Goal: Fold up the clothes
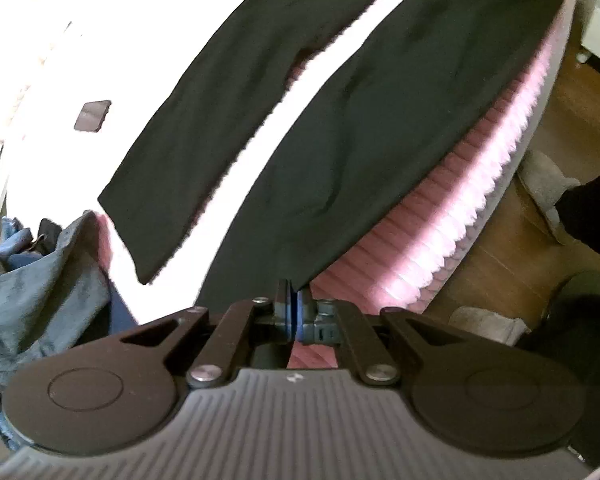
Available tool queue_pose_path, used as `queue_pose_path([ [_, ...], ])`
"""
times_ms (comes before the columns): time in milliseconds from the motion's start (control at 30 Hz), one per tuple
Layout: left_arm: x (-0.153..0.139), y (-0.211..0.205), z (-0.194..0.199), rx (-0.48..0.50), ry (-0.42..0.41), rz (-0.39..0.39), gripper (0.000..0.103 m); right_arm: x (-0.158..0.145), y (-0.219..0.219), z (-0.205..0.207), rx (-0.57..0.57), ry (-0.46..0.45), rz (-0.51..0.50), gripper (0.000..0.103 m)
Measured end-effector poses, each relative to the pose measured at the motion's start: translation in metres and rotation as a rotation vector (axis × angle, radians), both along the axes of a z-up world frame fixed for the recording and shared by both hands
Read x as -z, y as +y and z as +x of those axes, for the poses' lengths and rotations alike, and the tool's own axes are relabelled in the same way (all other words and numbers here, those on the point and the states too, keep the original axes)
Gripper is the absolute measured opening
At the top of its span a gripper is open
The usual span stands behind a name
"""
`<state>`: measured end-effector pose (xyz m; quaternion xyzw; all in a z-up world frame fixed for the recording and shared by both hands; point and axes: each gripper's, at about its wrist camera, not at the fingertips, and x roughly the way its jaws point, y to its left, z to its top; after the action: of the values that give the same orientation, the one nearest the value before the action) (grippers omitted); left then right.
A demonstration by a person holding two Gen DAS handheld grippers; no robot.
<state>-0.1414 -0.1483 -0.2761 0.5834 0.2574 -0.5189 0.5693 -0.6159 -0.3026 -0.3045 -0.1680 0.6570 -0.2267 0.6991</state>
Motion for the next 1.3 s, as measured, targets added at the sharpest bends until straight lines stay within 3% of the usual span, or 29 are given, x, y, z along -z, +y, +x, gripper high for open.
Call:
queue_pose_path([
  [33, -0.001, -0.004, -0.001, -0.01, -0.01, 0.01, 0.001, 0.007, -0.009, -0.009, -0.008, 0.017, 0.014, 0.086],
  [133, -0.005, -0.016, -0.005, -0.041, -0.039, 0.045, 0.001, 0.023, -0.026, -0.033, -0.055, 0.053, 0.034, 0.079],
  [200, -0.005, -0.021, -0.007, -0.053, -0.054, 0.072, 0.001, 0.03, -0.034, -0.044, -0.088, 0.062, 0.055, 0.064],
  [267, -0.006, -0.025, -0.009, -0.056, -0.067, 0.095, 0.001, 0.027, -0.04, -0.048, -0.105, 0.053, 0.077, 0.027],
  [300, -0.006, -0.027, -0.01, -0.056, -0.074, 0.104, 0.001, 0.023, -0.042, -0.049, -0.105, 0.043, 0.09, 0.026],
  [333, -0.007, -0.029, -0.011, -0.056, -0.081, 0.112, 0.001, 0.016, -0.045, -0.05, -0.095, 0.022, 0.108, 0.014],
  [367, -0.01, -0.032, -0.012, -0.054, -0.089, 0.114, 0.001, 0.008, -0.049, -0.051, -0.083, 0.005, 0.121, 0.01],
  [533, -0.036, -0.046, -0.009, -0.098, -0.126, 0.104, 0.001, -0.051, -0.069, -0.045, -0.021, -0.085, 0.159, 0.004],
  [767, -0.092, -0.076, 0.007, -0.179, -0.176, 0.056, 0.001, -0.159, -0.139, -0.018, -0.126, -0.176, 0.058, 0.003],
  [900, -0.112, -0.105, 0.034, -0.203, -0.184, 0.021, 0.001, -0.186, -0.193, 0.029, -0.24, -0.168, 0.02, 0.003],
  [1067, -0.106, -0.154, 0.091, -0.194, -0.159, 0.038, 0.001, -0.17, -0.261, 0.108, -0.343, -0.1, 0.034, 0.003],
  [1300, -0.027, -0.244, 0.179, -0.131, -0.137, 0.087, 0.001, -0.093, -0.353, 0.193, -0.306, -0.049, 0.062, 0.004],
])
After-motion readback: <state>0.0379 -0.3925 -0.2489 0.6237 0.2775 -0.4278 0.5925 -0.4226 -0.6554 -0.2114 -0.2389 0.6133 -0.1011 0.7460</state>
